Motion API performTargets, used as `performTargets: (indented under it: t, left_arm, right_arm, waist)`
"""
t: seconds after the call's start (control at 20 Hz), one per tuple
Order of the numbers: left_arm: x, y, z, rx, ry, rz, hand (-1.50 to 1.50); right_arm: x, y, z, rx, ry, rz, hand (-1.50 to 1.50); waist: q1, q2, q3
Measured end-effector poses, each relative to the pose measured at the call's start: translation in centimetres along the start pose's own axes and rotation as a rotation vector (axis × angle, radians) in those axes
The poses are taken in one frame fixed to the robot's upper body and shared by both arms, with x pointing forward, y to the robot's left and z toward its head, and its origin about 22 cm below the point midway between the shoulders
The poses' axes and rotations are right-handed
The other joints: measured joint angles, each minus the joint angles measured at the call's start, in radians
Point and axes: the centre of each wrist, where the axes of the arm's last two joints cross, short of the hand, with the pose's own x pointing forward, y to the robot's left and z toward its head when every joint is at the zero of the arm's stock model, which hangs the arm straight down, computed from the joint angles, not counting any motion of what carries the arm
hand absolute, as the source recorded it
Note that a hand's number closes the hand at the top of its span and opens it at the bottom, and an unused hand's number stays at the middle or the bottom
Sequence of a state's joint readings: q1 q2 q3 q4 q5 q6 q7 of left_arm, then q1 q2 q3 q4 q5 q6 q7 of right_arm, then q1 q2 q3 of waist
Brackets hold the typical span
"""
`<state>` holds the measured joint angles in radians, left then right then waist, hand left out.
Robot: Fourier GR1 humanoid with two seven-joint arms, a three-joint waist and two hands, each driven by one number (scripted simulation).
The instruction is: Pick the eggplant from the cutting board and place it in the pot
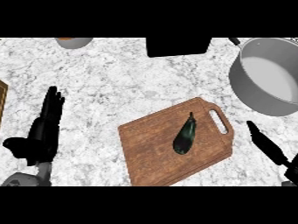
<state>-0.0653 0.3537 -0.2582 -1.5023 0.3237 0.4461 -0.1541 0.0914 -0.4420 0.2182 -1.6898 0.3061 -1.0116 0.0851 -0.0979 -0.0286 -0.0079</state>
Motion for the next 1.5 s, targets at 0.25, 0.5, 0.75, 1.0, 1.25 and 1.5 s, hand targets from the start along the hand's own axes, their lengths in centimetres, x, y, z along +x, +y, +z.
performTargets:
  t: [0.25,0.5,0.75,1.0,1.25,1.5]
  left_arm:
    - [0.3,-0.7,0.7,-0.036,-0.032,0.016,0.0]
    - [0.4,-1.2,0.9,-0.06,-0.055,0.023,0.0]
    - [0.6,-2.0,1.2,-0.093,-0.07,0.034,0.0]
    - [0.8,-2.7,1.4,-0.118,-0.073,0.042,0.0]
    - [0.7,-2.8,1.5,-0.119,-0.062,0.047,0.0]
    - [0.1,-2.3,1.4,-0.113,-0.055,0.05,0.0]
  right_arm:
    - [1.0,-0.4,6.2,-0.009,-0.005,0.034,-1.5]
    - [0.7,-1.2,10.8,0.115,0.149,0.152,-1.5]
    - [1.2,-1.2,13.2,0.299,0.338,0.281,-1.5]
    - [4.3,0.9,12.2,0.389,0.46,0.387,-1.5]
    - [8.7,4.4,10.3,0.441,0.49,0.441,-1.5]
    - [10.5,6.0,9.3,0.504,0.52,0.508,-1.5]
  waist:
    - [0.038,0.013,-0.001]
    - [0.064,0.029,-0.004]
    - [0.096,0.041,-0.004]
    - [0.116,0.039,-0.001]
    - [0.116,0.035,0.004]
    - [0.11,0.032,0.005]
